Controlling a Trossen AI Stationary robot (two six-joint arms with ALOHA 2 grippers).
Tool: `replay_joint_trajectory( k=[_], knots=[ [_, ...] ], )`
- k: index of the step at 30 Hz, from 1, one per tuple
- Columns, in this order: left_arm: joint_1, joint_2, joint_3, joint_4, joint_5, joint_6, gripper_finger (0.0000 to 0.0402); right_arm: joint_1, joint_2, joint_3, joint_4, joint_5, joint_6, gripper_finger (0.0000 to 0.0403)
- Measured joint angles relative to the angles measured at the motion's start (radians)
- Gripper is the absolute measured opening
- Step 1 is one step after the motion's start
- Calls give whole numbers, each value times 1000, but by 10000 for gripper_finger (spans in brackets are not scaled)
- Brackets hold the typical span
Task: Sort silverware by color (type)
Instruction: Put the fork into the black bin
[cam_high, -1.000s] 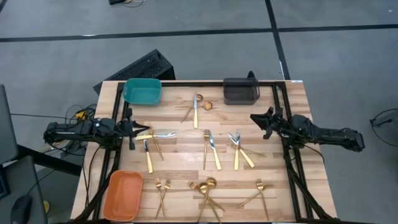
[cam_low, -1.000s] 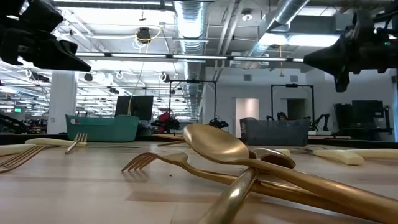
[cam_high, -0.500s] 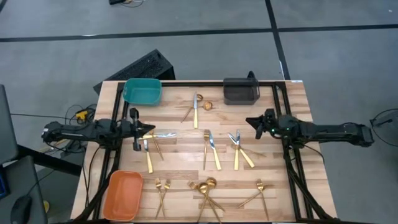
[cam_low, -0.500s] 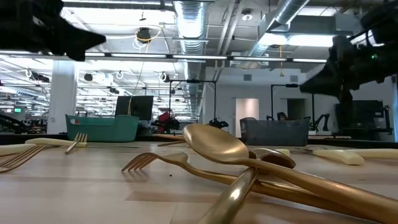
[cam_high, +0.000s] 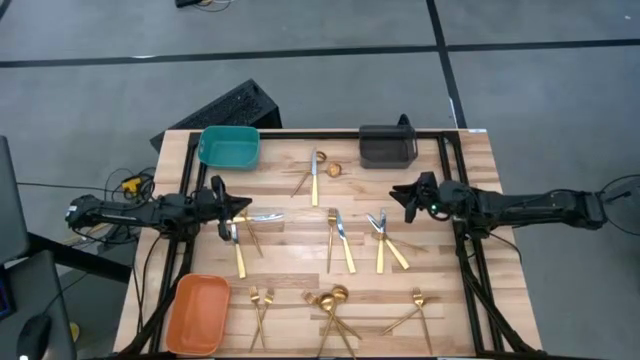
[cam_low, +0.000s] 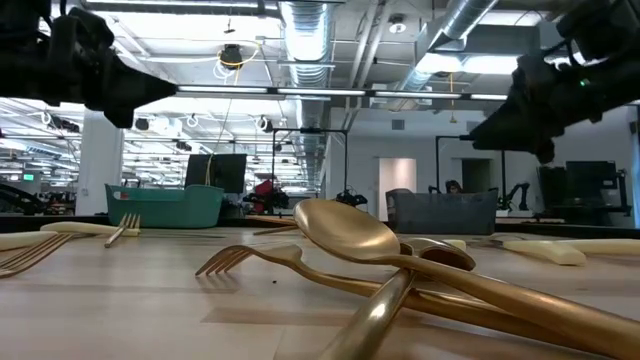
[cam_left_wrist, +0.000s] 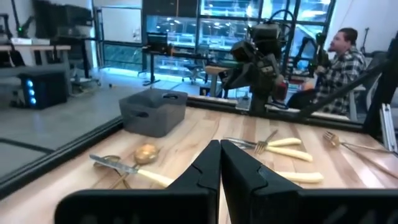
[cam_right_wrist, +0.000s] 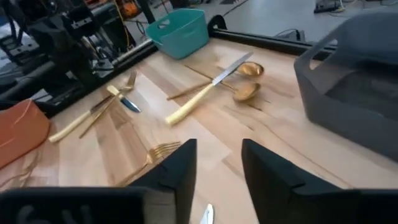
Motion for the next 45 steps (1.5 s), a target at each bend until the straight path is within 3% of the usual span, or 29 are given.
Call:
replay_joint_trajectory(
  k=[6, 13, 19, 25, 35, 45],
  knots=[
    [0, 13, -1, -38, -13, -69, 0, 8, 164, 56, -77, -5, 77, 167],
    [0, 41, -2, -33, -177, -104, 18, 28, 309, 210, -403, -28, 96, 154],
    [0, 49, -2, -42, -276, -74, 73, 145, 418, 236, -409, -138, 78, 154],
    [0, 51, -3, -28, -367, 147, 112, 316, 493, 236, -454, -137, 150, 149],
    [0, 52, -4, 47, -418, 294, 117, 476, 595, 236, -515, -130, 283, 127],
    [0, 52, -4, 25, -446, 270, 117, 478, 717, 256, -520, -68, 216, 104]
  ],
)
